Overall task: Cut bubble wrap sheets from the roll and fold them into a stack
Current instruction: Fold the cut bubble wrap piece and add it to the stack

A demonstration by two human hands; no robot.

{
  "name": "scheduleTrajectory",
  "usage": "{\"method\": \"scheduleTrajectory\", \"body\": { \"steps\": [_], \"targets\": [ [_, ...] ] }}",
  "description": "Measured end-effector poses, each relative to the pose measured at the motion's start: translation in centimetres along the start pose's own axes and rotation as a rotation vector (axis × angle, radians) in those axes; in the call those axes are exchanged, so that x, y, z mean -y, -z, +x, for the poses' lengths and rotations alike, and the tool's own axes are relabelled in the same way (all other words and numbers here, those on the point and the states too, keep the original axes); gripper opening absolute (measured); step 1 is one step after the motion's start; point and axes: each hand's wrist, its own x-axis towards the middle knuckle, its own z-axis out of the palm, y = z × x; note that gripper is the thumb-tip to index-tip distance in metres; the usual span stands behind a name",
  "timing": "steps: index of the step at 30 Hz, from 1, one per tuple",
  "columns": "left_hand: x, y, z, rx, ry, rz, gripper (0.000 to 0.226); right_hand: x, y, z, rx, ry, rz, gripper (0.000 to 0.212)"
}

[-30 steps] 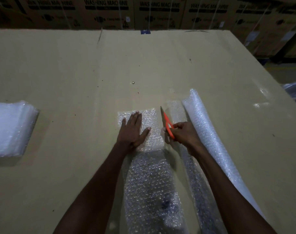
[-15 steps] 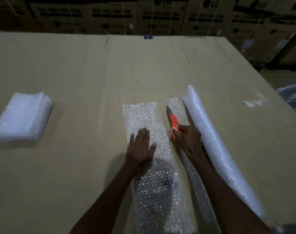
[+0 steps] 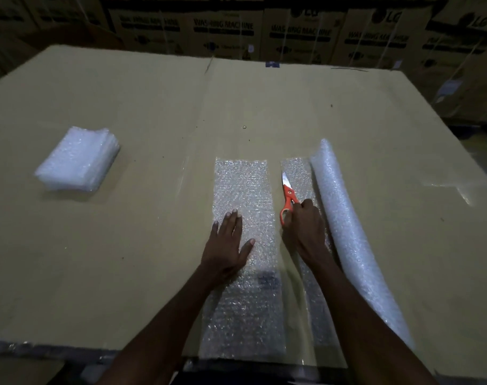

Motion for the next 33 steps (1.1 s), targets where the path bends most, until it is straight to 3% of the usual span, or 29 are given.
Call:
{"method": "scheduleTrajectory", "body": {
  "steps": [6, 10, 15, 27, 33],
  "targets": [
    [1.4, 0.7, -0.1, 0.026, 0.044, -0.018, 0.078, 1.9, -1.7, -3.8, -0.002, 0.294, 0.103, 0.014],
    [3.4, 1.6, -0.5, 0.007, 0.055, -0.015, 0.080, 5.3, -4.5, -6.3, 0.097, 0.380, 0.133, 0.030],
    [7.7, 2.8, -1.4, 0.009, 0.079, -0.024, 0.072, 8.7, -7.7, -7.5, 0.235, 0.429, -0.005, 0.058],
    [17.8, 5.8, -2.9, 0.014, -0.081, -0.015, 0.073, 17.2, -10.7, -6.7, 0.378, 0.317, -0.064, 0.091],
    [20.6, 5.2, -5.5, 0.027, -0.120, -0.002, 0.078, 17.8, -9.9, -7.1, 0.374, 0.321, -0.078, 0.083]
  ]
}}
